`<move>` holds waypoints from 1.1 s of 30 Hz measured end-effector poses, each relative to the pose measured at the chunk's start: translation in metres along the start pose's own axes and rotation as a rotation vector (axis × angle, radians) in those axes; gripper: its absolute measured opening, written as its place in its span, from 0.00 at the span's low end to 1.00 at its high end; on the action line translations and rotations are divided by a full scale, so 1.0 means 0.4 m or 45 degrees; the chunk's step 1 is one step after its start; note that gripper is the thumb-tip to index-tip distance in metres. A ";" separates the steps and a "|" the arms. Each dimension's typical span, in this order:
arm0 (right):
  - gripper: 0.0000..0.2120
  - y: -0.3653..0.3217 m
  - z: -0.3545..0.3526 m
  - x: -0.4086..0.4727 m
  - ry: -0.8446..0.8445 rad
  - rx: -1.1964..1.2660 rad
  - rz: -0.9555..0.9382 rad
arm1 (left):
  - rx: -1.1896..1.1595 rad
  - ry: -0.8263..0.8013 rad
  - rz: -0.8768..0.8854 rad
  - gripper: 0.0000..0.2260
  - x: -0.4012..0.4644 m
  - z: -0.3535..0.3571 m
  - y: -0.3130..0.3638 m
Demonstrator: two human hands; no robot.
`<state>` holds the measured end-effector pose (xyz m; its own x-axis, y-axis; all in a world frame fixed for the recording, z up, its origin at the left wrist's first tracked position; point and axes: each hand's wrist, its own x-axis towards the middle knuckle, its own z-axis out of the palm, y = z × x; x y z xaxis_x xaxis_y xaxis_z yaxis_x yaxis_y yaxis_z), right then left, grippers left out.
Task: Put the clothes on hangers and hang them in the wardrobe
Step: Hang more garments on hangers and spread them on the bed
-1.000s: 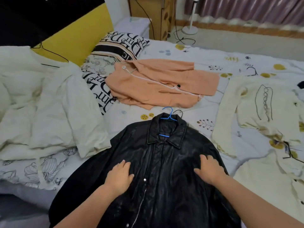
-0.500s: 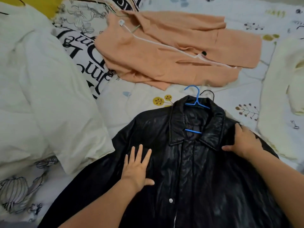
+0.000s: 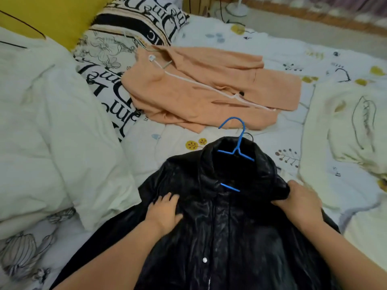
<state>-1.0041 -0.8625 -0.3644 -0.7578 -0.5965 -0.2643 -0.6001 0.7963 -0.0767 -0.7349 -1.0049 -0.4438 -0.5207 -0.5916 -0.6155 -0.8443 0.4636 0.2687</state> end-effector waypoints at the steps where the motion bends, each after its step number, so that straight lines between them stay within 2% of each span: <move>1: 0.16 0.004 -0.021 -0.030 -0.020 0.075 -0.024 | -0.074 0.249 -0.003 0.28 -0.019 -0.033 0.011; 3: 0.15 0.009 -0.063 -0.089 -0.014 0.125 -0.095 | -0.154 0.668 0.001 0.28 -0.062 -0.110 0.038; 4: 0.16 0.011 -0.087 -0.119 0.010 0.138 -0.121 | -0.145 0.766 0.034 0.29 -0.083 -0.148 0.052; 5: 0.16 0.013 -0.113 -0.150 0.037 0.166 -0.135 | -0.090 0.788 0.080 0.31 -0.105 -0.183 0.064; 7: 0.17 0.019 -0.170 -0.213 0.082 0.256 -0.138 | 0.054 0.699 0.177 0.29 -0.149 -0.245 0.079; 10: 0.19 0.050 -0.257 -0.312 0.146 0.384 -0.126 | 0.031 0.524 0.300 0.13 -0.246 -0.318 0.094; 12: 0.18 0.074 -0.311 -0.377 0.166 0.421 -0.135 | 0.094 0.537 0.333 0.09 -0.342 -0.344 0.107; 16: 0.19 0.105 -0.413 -0.498 0.166 0.540 -0.185 | 0.185 0.756 0.349 0.08 -0.550 -0.368 0.127; 19: 0.18 0.117 -0.475 -0.586 0.161 0.616 -0.258 | 0.167 0.860 0.386 0.10 -0.697 -0.387 0.125; 24: 0.18 0.089 -0.564 -0.713 0.170 0.655 -0.415 | 0.144 1.060 0.473 0.29 -0.899 -0.410 0.072; 26: 0.16 0.065 -0.607 -0.750 0.173 0.647 -0.502 | 0.087 1.189 0.483 0.28 -0.968 -0.425 0.042; 30: 0.10 0.000 -0.709 -0.785 0.245 0.630 -0.709 | 0.016 1.425 0.434 0.19 -1.089 -0.489 -0.011; 33: 0.10 -0.076 -0.779 -0.800 0.279 0.672 -0.860 | 0.058 1.595 0.409 0.18 -1.171 -0.559 -0.071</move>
<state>-0.8232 -0.7272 0.0219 -0.3485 -0.9191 0.1840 -0.7817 0.1767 -0.5981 -0.4952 -0.8887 0.0024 -0.4822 -0.6498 0.5876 -0.6680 0.7067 0.2334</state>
